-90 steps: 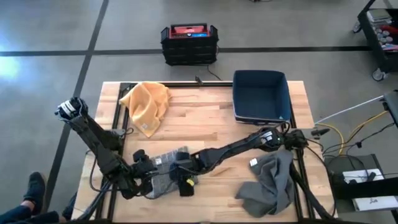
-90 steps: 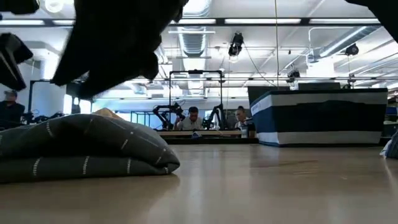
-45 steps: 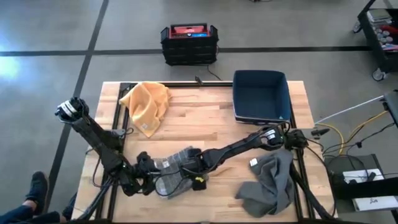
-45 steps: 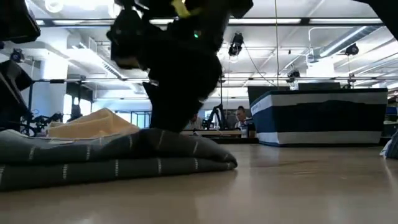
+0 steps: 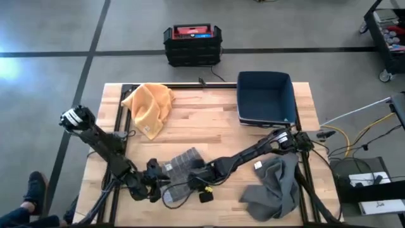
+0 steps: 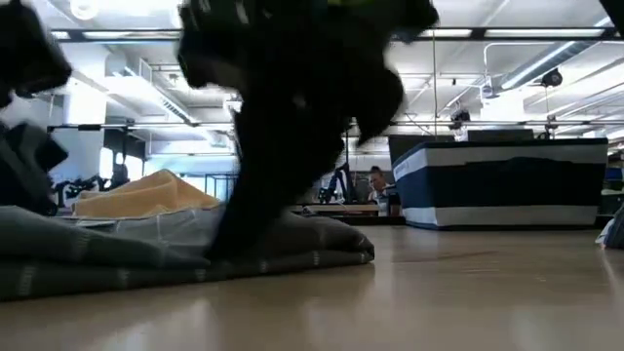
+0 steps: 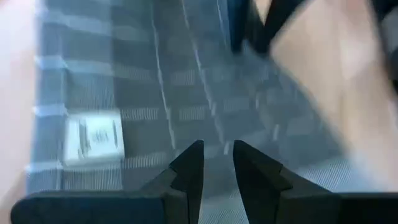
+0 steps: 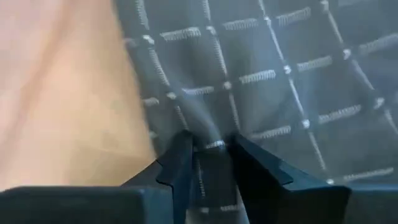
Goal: Fold towel
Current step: Fold the gray patterned kitchen towel
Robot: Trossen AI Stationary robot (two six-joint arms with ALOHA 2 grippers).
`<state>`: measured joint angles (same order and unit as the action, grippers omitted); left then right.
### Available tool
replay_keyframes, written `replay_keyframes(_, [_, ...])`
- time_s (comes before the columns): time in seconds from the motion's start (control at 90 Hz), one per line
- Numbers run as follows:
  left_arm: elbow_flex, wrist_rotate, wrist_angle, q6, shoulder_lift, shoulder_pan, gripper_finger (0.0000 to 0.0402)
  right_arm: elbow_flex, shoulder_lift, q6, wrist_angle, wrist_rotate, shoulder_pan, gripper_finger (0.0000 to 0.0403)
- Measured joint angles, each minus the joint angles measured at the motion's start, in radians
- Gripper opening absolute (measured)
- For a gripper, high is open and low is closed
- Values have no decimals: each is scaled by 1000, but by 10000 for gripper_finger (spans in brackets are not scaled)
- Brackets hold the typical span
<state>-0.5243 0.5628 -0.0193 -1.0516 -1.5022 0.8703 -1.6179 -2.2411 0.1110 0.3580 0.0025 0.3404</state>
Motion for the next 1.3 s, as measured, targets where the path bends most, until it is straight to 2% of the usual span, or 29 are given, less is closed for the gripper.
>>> replay_keyframes(0.244, [3, -26, -17, -66, -85, 9, 74, 55, 50, 0, -32, -2, 6, 60])
replay_keyframes(0.422, [-4, -31, 3, -35, -23, 9, 74, 55, 195, -77, 19, -4, 0, 46])
replay_keyframes(0.556, [-8, -31, 8, -30, 50, 10, 74, 133, 276, -81, 23, 29, -22, 37])
replay_keyframes(0.644, [-17, -2, -4, -21, 71, 10, 74, 208, 294, -58, -91, 41, -34, 32])
replay_keyframes(0.767, [-19, 21, -1, 4, 76, -4, 74, 306, 267, -52, -336, 45, -48, 23])
replay_keyframes(0.856, [-19, 23, -4, 5, 76, -10, 74, 340, 223, -57, -368, 58, -68, 15])
replay_keyframes(1.0, [-20, 23, -8, -7, 77, -10, 74, 362, 205, -20, -284, 140, -88, 2])
replay_keyframes(1.2, [-20, 23, -11, -13, 80, -10, 74, 373, 238, 95, 27, 301, -87, 1])
replay_keyframes(1.3, [-21, 22, -11, -13, 80, -10, 74, 375, 253, 203, 203, 352, -88, 1])
